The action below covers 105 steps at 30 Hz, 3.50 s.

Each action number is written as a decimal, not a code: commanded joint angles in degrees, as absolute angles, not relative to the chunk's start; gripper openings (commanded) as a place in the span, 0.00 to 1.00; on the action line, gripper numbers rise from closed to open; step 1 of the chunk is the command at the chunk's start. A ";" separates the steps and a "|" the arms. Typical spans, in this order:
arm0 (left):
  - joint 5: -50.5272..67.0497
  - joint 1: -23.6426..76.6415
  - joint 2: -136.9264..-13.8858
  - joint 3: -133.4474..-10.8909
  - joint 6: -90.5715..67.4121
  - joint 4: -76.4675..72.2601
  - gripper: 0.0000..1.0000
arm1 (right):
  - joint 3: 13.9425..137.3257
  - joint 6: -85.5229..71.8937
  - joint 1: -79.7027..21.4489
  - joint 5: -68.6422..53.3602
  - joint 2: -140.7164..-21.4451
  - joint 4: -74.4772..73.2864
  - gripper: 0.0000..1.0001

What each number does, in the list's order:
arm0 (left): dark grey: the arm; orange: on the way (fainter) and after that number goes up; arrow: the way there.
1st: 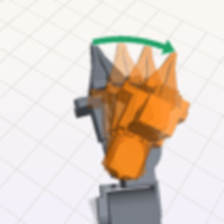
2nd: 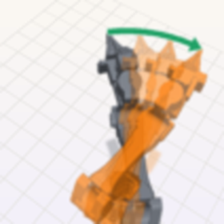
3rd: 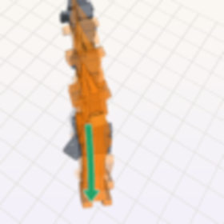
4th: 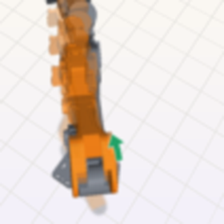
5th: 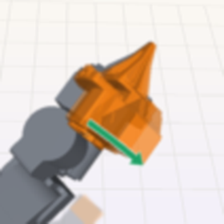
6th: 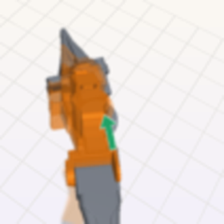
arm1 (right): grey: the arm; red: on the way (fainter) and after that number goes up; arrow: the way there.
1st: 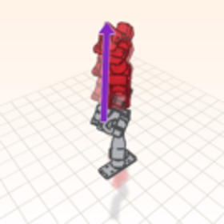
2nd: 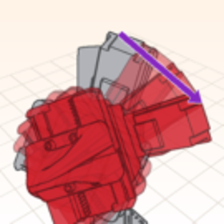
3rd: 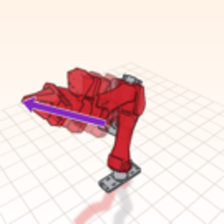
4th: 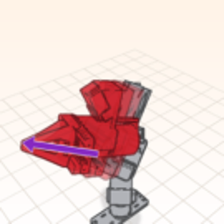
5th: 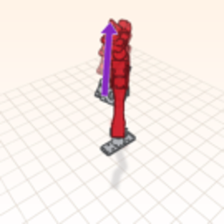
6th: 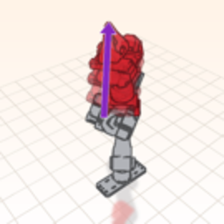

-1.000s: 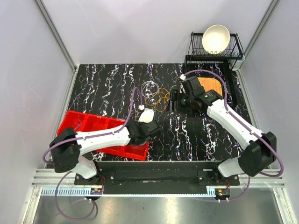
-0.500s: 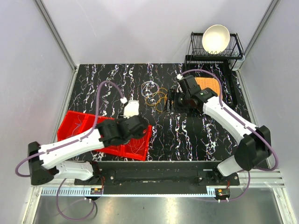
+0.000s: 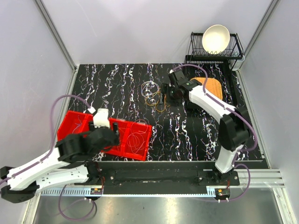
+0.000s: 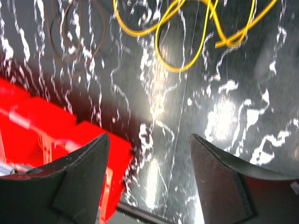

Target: Untangle the cables

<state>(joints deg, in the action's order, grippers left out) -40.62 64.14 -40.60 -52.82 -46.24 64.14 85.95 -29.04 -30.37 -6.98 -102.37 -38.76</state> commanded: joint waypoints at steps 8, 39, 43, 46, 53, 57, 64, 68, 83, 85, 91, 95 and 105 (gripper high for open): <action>-44.21 64.34 -29.62 -50.63 -40.08 58.71 0.85 | 98.61 -27.52 -25.14 -1.67 -115.74 -38.14 0.75; -44.03 64.34 -33.66 -50.71 -39.90 58.80 0.85 | 109.95 -20.29 -25.22 -6.49 -109.90 -43.33 0.00; -44.12 64.34 -33.22 -50.71 -39.90 58.80 0.85 | 109.95 -21.97 -26.54 -15.26 -101.62 -42.45 0.00; -43.95 64.34 -32.35 -50.89 -39.90 58.80 0.85 | 109.95 -22.76 -27.94 -19.07 -95.82 -41.23 0.00; -43.25 64.34 -26.29 -50.71 -40.08 57.92 0.84 | 108.28 -24.08 -28.21 -26.71 -87.19 -39.73 0.00; -39.21 64.34 -21.90 -49.84 -37.54 54.33 0.78 | 106.44 -25.13 -28.30 -29.26 -83.51 -39.73 0.00; -30.06 64.34 -26.35 -48.16 -29.37 35.00 0.77 | 104.85 -27.77 -28.56 -33.39 -79.54 -38.58 0.00; -29.01 64.34 -37.06 -50.18 -22.78 25.42 0.79 | 104.33 -28.74 -28.65 -35.59 -77.70 -38.67 0.00; -24.44 67.14 -50.00 -50.10 -5.72 -10.89 0.86 | 102.39 -30.32 -28.65 -40.60 -74.35 -39.99 0.00; -23.03 67.67 -50.62 -49.05 -1.42 -15.36 0.85 | 102.31 -30.32 -28.65 -41.04 -74.36 -40.08 0.00; -21.36 68.99 -52.73 -47.55 6.94 -24.07 0.85 | 102.57 -30.76 -28.74 -42.63 -74.36 -39.99 0.00; -21.27 69.00 -55.72 -48.07 9.93 -27.94 0.85 | 102.48 -31.38 -28.65 -43.59 -73.65 -39.73 0.00; -27.76 68.99 -64.60 -51.95 15.37 -34.17 0.72 | 102.83 -32.78 -28.74 -46.49 -71.81 -39.64 0.00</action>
<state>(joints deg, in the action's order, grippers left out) -23.75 68.79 -63.33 -48.88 12.05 -26.26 102.17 -31.64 -28.45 -43.35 -74.37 -40.49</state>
